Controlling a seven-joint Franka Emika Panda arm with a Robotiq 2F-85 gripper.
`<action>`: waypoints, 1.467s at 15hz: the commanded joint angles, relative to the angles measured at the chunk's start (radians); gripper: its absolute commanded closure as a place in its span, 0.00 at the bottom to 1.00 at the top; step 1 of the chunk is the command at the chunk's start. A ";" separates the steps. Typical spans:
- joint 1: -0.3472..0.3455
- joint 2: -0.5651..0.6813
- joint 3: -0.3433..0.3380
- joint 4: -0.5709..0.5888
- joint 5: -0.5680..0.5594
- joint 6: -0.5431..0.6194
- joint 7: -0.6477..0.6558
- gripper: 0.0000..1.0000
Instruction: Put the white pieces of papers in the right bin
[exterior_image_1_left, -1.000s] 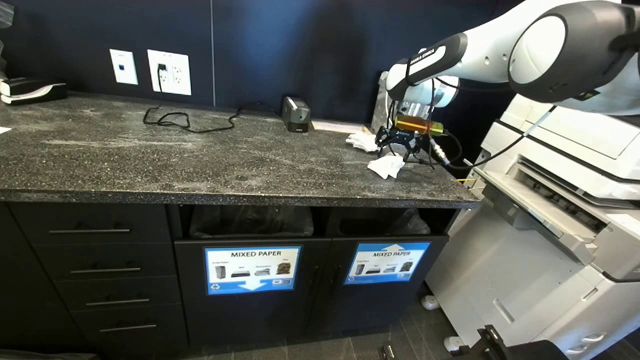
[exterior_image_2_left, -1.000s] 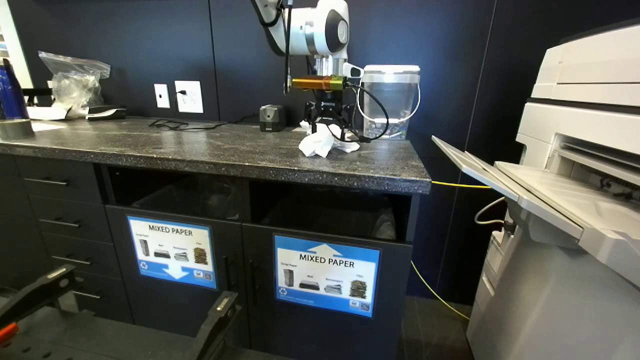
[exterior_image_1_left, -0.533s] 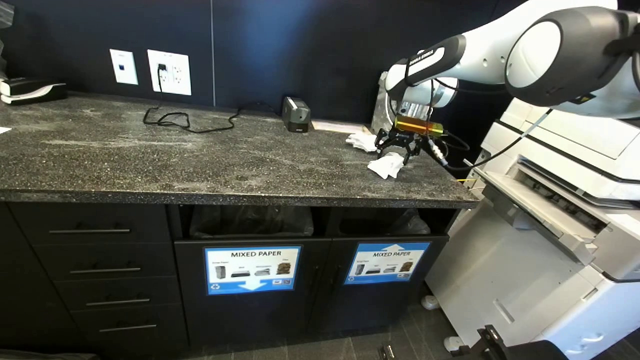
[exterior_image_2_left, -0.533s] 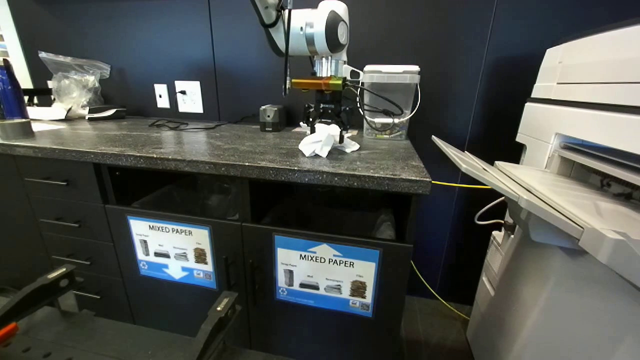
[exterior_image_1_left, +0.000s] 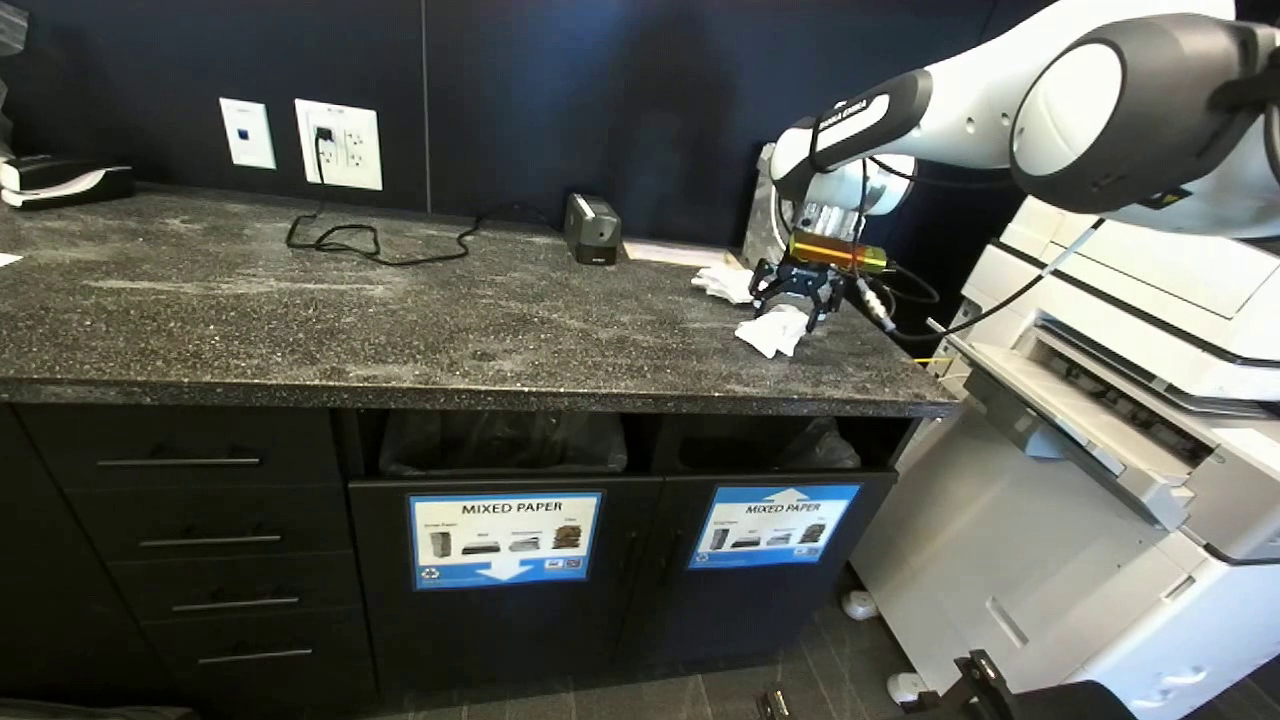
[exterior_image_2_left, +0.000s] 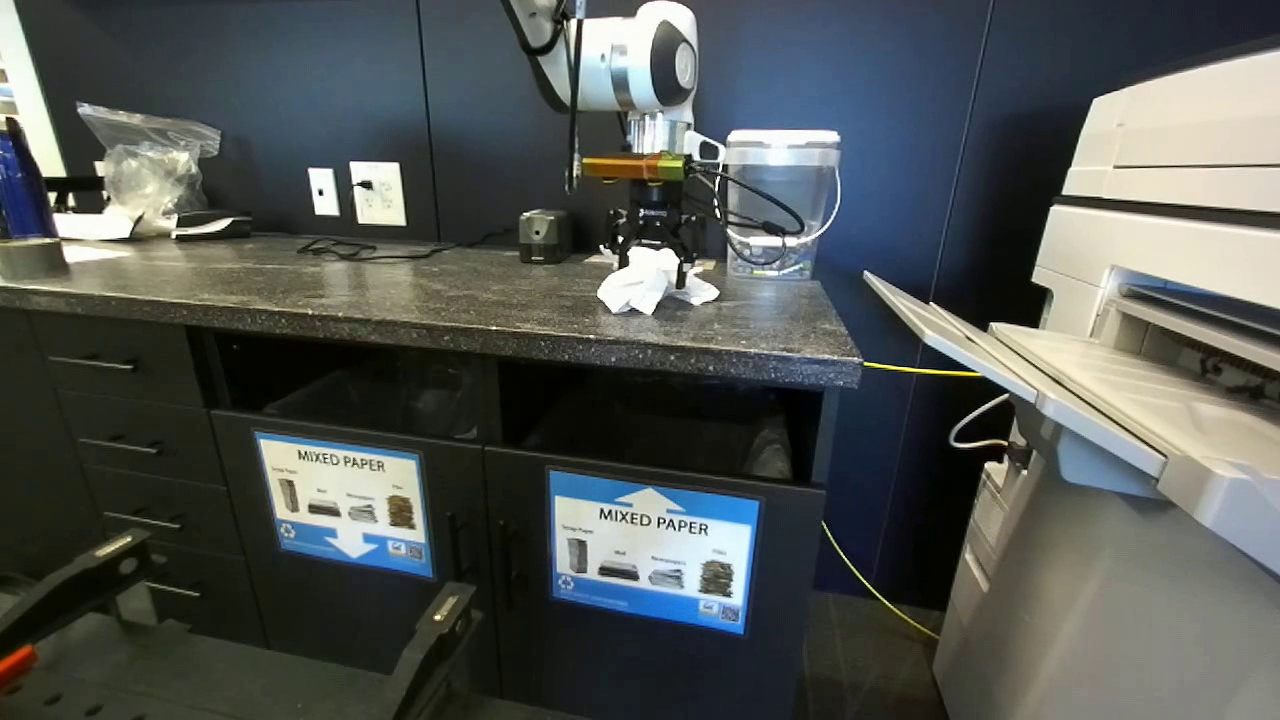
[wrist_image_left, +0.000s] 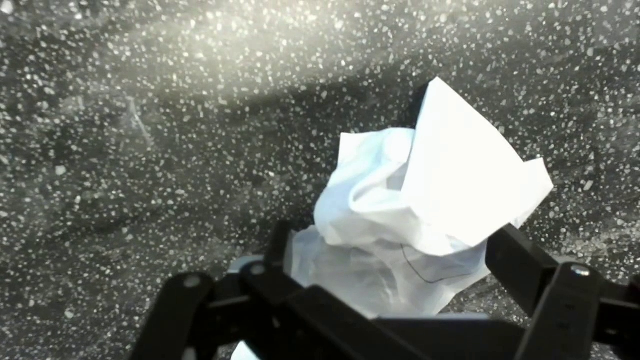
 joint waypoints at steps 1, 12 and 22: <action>-0.013 0.022 0.006 0.045 0.023 -0.017 -0.026 0.27; -0.007 0.024 0.017 -0.003 0.011 0.000 -0.079 0.87; -0.024 -0.153 0.053 -0.333 0.000 0.141 -0.310 0.83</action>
